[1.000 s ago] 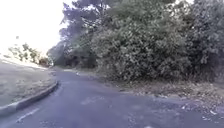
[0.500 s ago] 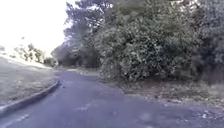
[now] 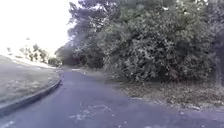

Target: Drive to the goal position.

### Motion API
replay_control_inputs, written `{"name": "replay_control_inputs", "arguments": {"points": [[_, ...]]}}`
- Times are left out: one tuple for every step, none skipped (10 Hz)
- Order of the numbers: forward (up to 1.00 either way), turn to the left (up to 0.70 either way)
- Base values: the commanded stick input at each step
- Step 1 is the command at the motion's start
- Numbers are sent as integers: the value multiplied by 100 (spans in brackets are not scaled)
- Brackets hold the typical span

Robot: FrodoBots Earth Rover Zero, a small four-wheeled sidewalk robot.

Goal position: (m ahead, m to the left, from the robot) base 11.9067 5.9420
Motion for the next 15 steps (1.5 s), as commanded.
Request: {"name": "replay_control_inputs", "arguments": {"points": [[70,14],[70,14],[70,14],[70,14],[70,14],[70,14],[70,14],[70,14],[70,14],[70,14],[70,14],[70,14],[70,14],[70,14],[70,14]]}}
